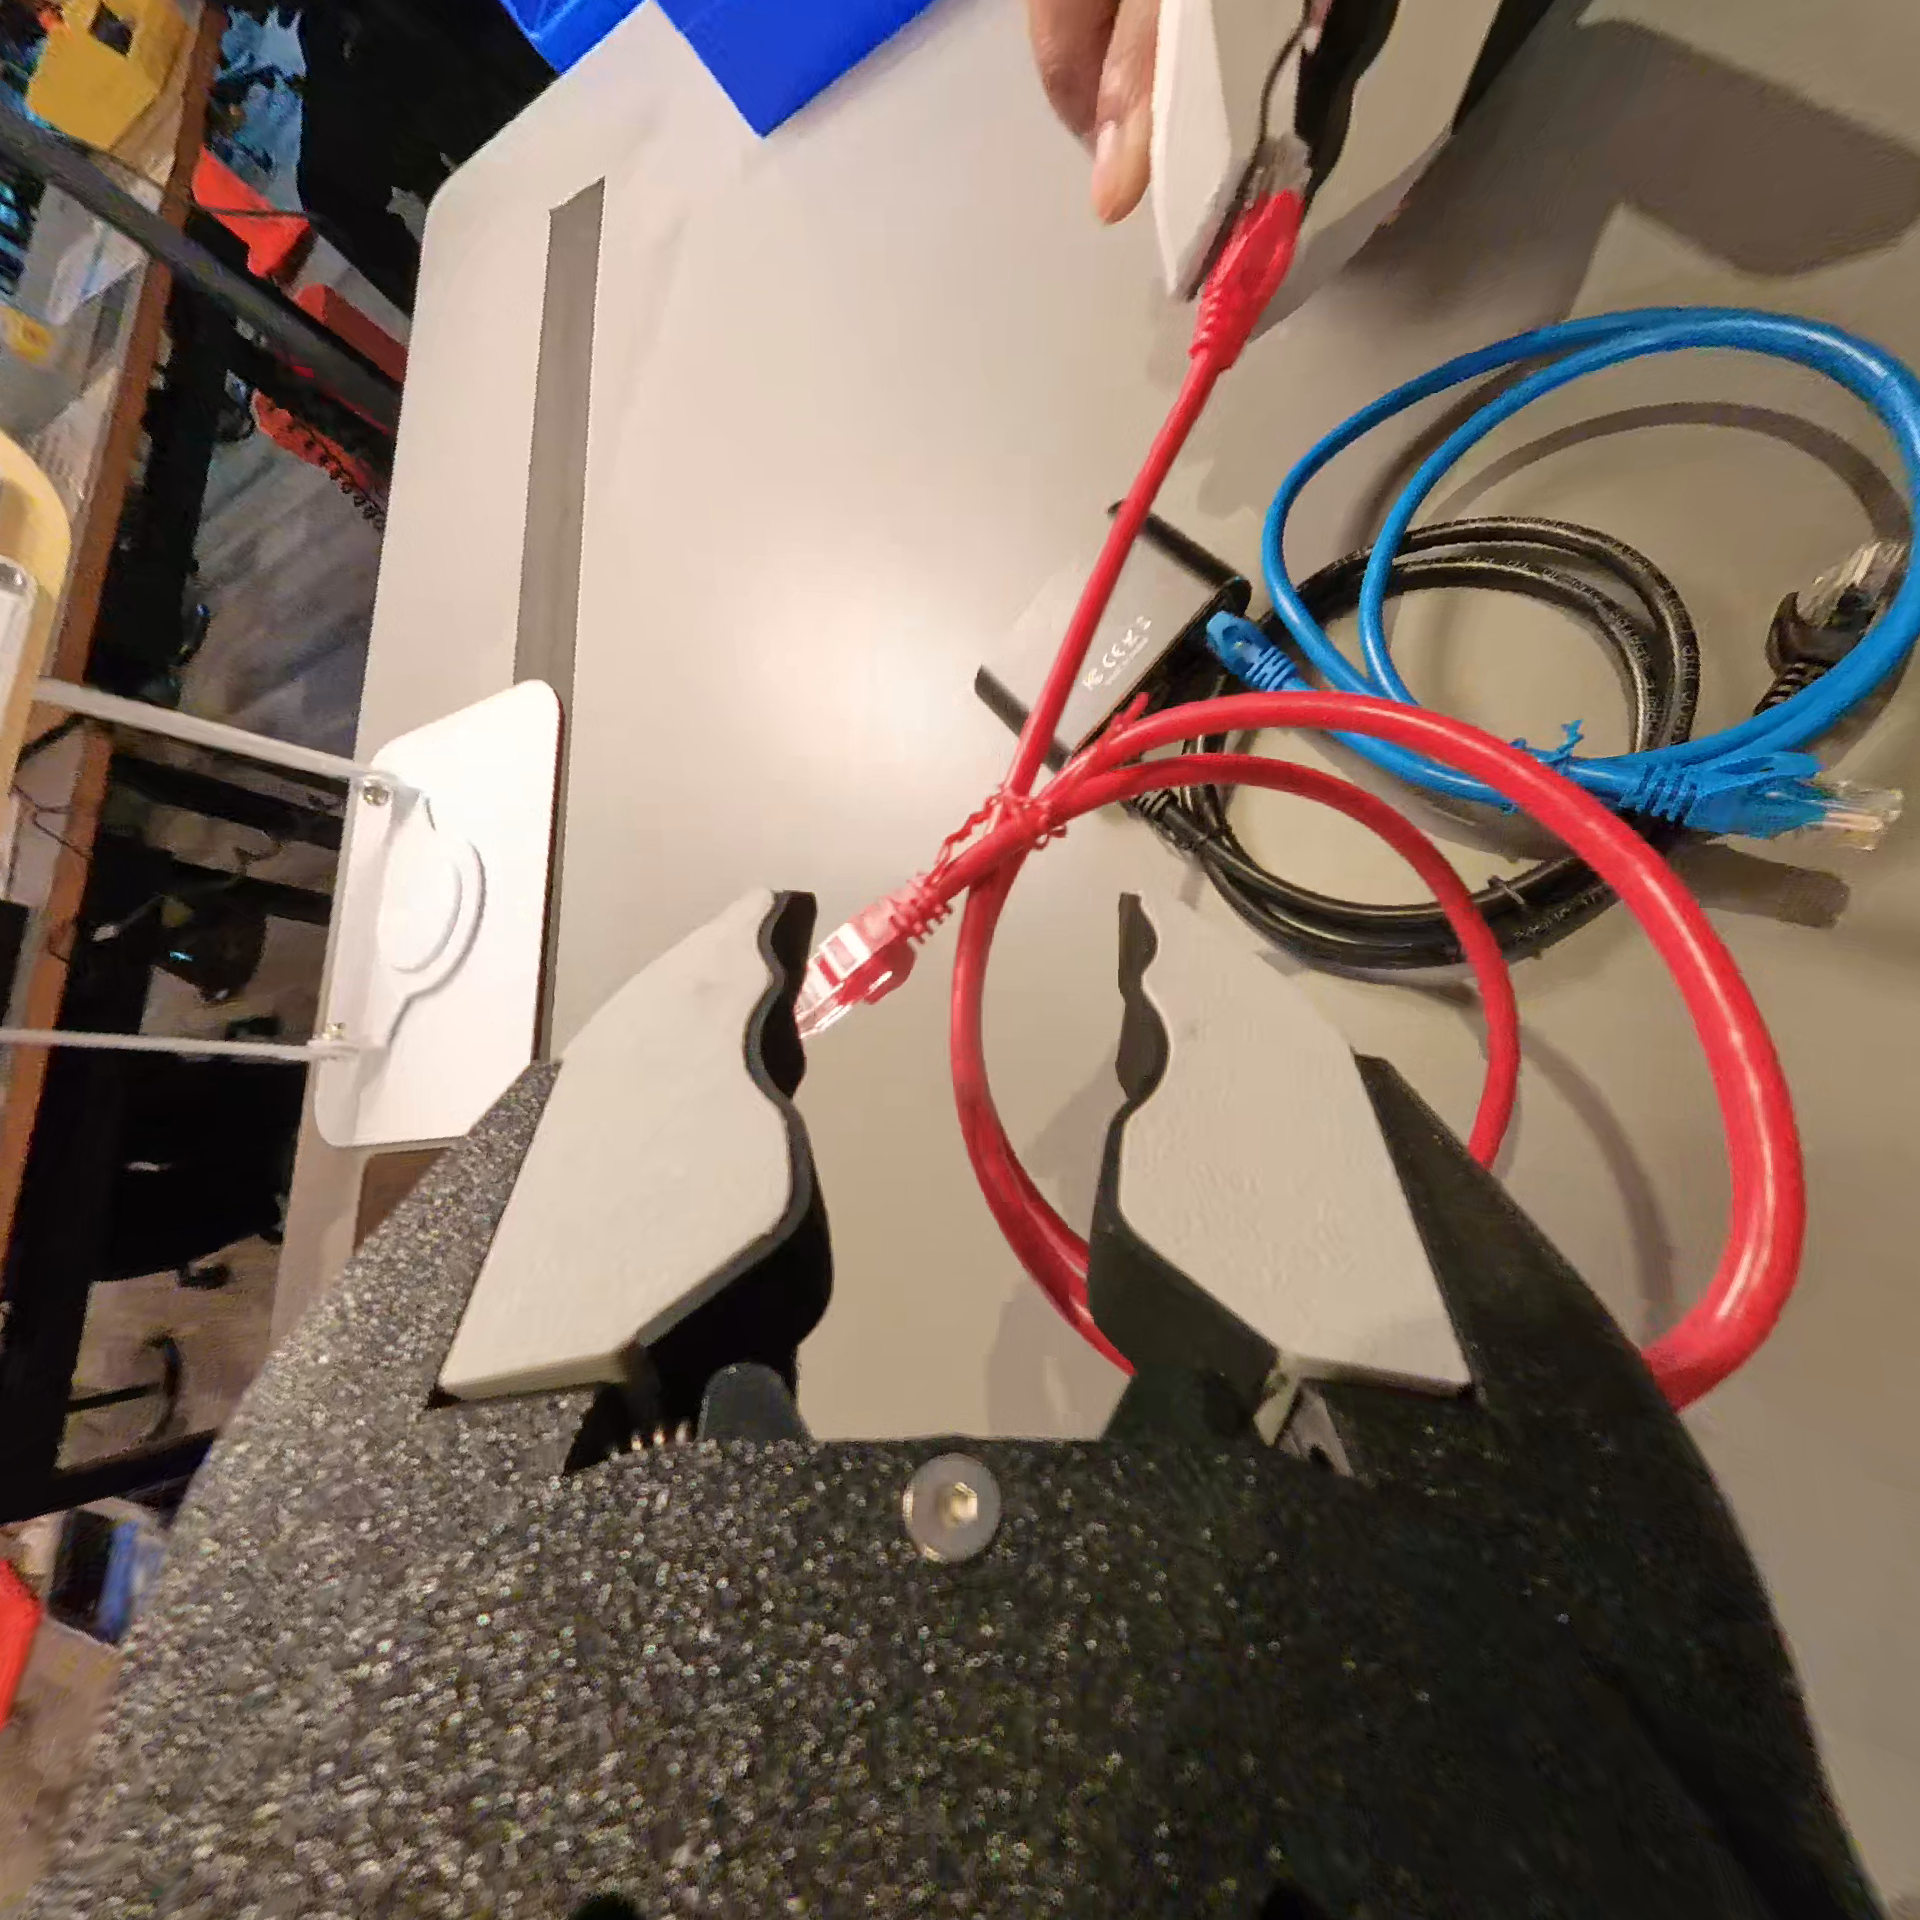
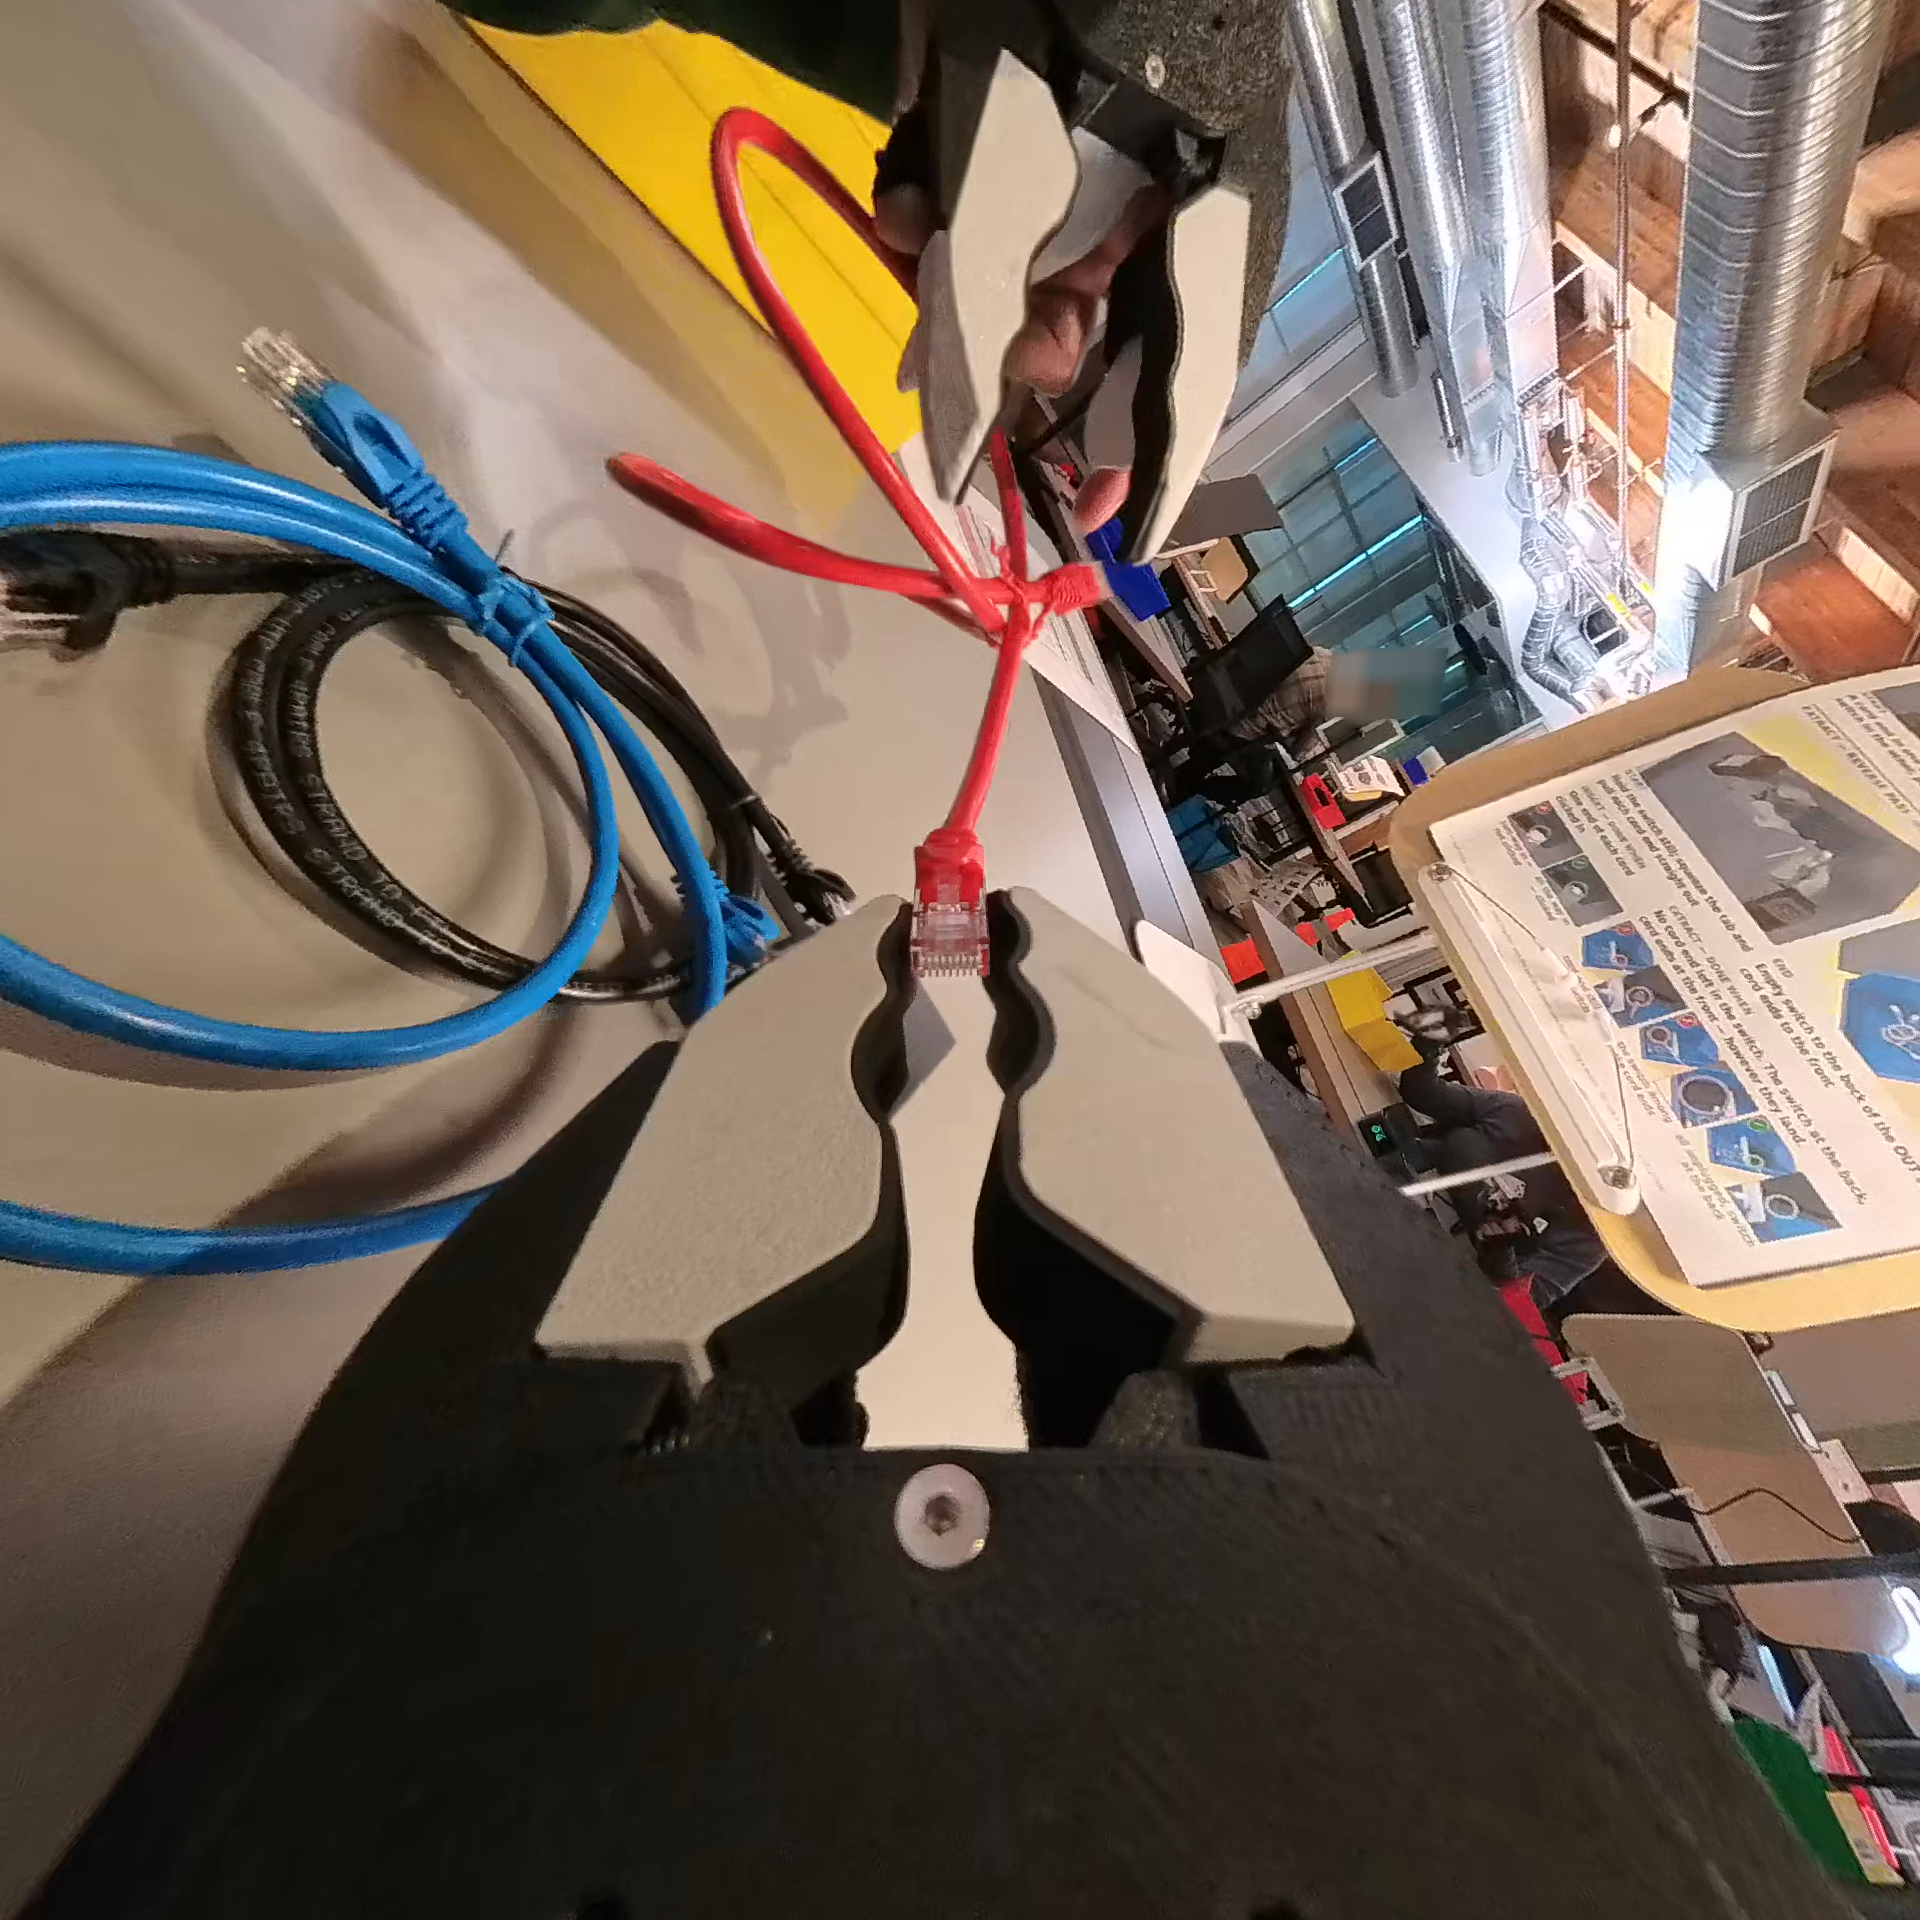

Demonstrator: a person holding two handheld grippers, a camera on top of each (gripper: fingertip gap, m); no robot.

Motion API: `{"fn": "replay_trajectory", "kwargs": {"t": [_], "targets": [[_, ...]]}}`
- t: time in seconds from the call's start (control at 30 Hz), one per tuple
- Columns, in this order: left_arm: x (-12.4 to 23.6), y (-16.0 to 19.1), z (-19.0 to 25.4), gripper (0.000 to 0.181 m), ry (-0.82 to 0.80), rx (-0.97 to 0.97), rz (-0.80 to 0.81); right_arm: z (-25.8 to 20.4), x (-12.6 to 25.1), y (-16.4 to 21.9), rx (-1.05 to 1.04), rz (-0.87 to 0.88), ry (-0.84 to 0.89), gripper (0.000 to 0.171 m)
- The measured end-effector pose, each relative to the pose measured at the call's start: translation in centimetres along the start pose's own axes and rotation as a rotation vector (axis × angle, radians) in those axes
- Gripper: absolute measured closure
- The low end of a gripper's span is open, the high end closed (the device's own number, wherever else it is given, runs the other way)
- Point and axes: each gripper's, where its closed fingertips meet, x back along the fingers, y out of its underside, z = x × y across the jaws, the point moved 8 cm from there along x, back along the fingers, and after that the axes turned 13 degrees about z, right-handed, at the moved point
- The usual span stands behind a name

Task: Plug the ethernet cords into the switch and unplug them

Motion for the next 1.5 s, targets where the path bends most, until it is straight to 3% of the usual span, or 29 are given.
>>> {"fn": "replay_trajectory", "kwargs": {"t": [0.03,0.2,0.3,0.57,0.8,1.1,1.2,1.5], "targets": [[0.3,0.2,-0.2,0.122,-0.004,0.020,0.015,-0.1,-0.1,-0.1,-0.001,0.000,-0.006,0.158],[1.5,1.1,-1.5,0.122,-0.084,0.121,0.120,-0.8,-0.6,-0.6,0.014,0.000,-0.027,0.158],[0.7,1.7,-2.4,0.122,-0.148,0.148,0.138,-1.0,-0.9,-0.5,0.022,-0.021,-0.027,0.158],[-1.0,1.4,-3.8,0.124,-0.162,0.403,0.398,-1.1,-0.9,0.2,0.027,-0.055,-0.032,0.159],[-5.1,-0.9,0.1,0.124,0.061,0.157,0.165,-1.6,-1.4,0.1,0.019,-0.029,-0.053,0.159],[-9.1,-2.5,5.2,0.150,0.322,-0.184,-0.070,-3.0,-2.5,-1.3,0.064,0.041,-0.106,0.159],[-9.6,-2.0,5.4,0.174,0.295,-0.258,-0.080,-3.1,-2.6,-1.3,0.058,0.040,-0.094,0.159],[-8.6,1.6,1.3,0.175,0.002,-0.169,-0.158,-0.9,-1.0,0.0,-0.015,-0.066,0.004,0.161]]}}
